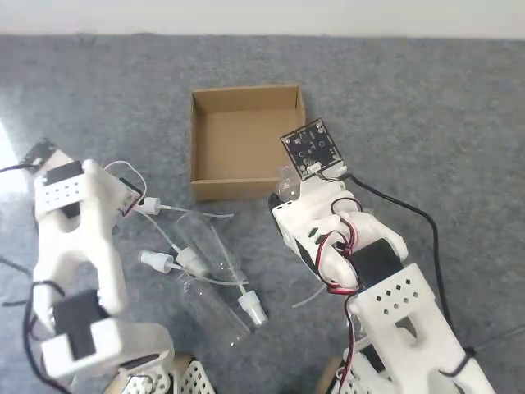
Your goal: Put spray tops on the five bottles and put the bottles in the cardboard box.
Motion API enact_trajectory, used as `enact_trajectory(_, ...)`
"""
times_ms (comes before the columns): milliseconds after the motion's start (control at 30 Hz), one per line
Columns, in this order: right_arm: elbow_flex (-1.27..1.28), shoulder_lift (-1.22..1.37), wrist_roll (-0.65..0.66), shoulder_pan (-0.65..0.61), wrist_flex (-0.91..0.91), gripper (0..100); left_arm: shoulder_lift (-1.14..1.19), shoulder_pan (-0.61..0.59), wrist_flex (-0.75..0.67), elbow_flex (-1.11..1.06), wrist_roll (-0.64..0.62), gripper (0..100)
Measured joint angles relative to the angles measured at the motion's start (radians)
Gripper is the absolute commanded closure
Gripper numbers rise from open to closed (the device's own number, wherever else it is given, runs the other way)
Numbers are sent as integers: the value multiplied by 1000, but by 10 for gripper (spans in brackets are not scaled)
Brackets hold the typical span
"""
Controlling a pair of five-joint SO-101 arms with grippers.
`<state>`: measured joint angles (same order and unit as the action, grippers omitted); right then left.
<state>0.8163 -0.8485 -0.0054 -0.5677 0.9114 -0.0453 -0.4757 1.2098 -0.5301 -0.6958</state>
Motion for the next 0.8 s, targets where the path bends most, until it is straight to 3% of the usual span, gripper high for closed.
enact_trajectory(300, 0, 0, 0, 0, 0, 869, 181, 0, 0, 121, -3, 783)
enact_trajectory(800, 0, 0, 0, 0, 0, 869, 203, 34, -8, 141, -8, 781)
